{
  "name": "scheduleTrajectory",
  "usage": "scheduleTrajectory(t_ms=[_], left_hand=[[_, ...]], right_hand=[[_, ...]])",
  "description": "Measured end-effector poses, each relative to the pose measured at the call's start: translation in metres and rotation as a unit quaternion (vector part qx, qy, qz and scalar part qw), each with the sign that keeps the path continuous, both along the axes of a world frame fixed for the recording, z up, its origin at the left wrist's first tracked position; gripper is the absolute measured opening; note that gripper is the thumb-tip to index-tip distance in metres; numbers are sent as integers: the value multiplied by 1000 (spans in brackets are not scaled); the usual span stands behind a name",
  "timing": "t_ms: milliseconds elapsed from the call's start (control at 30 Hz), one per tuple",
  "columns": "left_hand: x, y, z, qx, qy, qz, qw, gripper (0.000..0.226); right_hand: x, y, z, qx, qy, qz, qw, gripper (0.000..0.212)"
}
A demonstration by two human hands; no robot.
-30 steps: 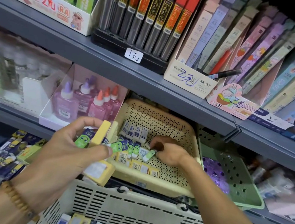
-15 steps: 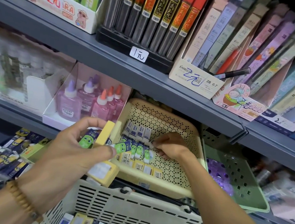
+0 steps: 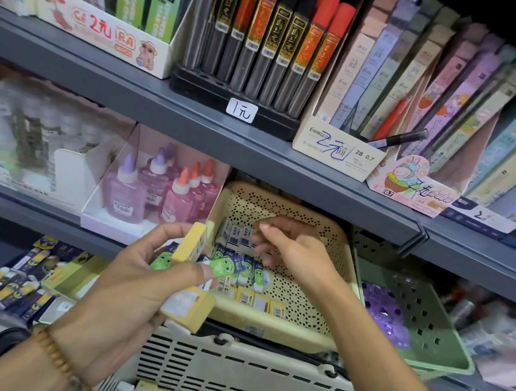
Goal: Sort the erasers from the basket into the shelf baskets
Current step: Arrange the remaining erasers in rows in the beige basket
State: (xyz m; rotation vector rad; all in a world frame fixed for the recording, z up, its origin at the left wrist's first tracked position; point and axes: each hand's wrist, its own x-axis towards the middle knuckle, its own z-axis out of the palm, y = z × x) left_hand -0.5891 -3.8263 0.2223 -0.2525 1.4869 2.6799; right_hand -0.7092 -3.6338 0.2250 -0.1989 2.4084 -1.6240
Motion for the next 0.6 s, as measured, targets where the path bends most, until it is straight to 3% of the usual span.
scheduleTrajectory(t_ms=[67, 167, 233, 300, 367, 433, 533, 600], left_hand=[[0, 1, 0, 5, 0, 5, 1000, 53], [0, 2, 1, 3, -5, 17, 1000, 52], [0, 3, 1, 1, -9, 19, 1000, 49], [1, 3, 0, 4, -16, 14, 1000, 49], [2, 3, -1, 6, -24, 12, 1000, 48], [1, 3, 0, 7, -27, 13, 1000, 44], [-1, 3, 1, 10, -23, 16, 1000, 37], [-2, 3, 0, 13, -23, 19, 999, 36]], right_hand=[[24, -7, 13, -73, -50, 94, 992, 18], [43, -14, 20, -111, -111, 170, 973, 9], [39, -9, 22, -149, -136, 148, 968, 11], [26, 6, 22, -175, -136, 49, 974, 12], [7, 24, 16, -109, -96, -64, 987, 15], [-11, 38, 4, 49, -57, -109, 991, 17], [-28, 42, -15, 240, -71, -45, 967, 13], [-35, 37, -24, 294, -77, -10, 953, 12]])
